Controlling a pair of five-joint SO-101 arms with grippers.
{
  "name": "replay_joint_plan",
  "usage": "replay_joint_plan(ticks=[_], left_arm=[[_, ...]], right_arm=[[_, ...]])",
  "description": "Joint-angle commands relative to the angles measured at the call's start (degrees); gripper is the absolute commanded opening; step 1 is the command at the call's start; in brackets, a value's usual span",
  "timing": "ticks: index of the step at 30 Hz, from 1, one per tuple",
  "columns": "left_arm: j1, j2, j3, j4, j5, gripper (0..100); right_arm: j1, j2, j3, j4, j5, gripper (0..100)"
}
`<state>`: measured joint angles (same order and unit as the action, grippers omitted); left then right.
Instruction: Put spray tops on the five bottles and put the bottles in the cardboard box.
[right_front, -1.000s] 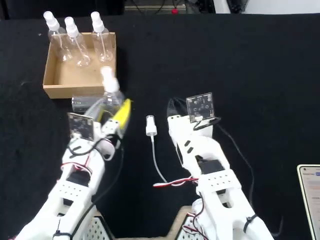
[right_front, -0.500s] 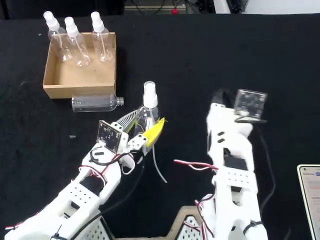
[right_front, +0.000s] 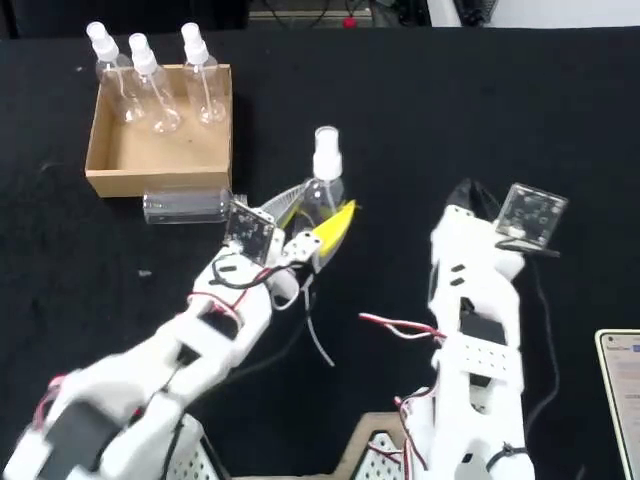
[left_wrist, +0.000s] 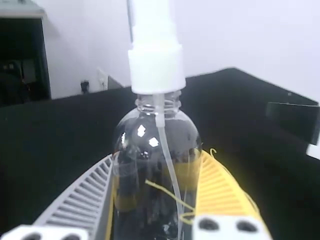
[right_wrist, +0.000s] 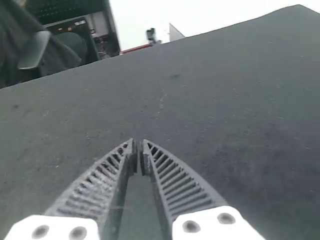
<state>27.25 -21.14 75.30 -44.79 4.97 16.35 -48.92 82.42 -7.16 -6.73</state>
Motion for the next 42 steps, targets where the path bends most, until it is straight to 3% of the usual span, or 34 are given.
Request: replay_joint_plan(ticks=[1, 5, 15, 27, 34, 42], left_arm=[[0.3, 18.5, -7.5, -22.6, 0.3, 3], [0.6, 34.4, -16.0, -33.4, 0.1, 3], [2.8, 57.1, -30.7, -46.2, -0.3, 3], [2.2, 62.2, -34.2, -46.4, -0.3, 3], [1.7, 62.2, -33.8, -38.8, 0.2, 21], [1.6, 62.2, -34.1, -39.1, 0.3, 19]], right_arm=[[2.9, -1.4, -4.8, -1.6, -0.7, 1.5], [2.5, -1.4, -4.8, -1.6, -0.7, 1.5], [1.8, -1.3, -4.8, -1.5, -0.7, 1.5], [1.8, -1.3, -4.8, -1.5, -0.7, 1.5], [1.8, -1.3, -4.8, -1.5, -0.7, 1.5], [1.8, -1.3, -4.8, -1.5, -0.7, 1.5]])
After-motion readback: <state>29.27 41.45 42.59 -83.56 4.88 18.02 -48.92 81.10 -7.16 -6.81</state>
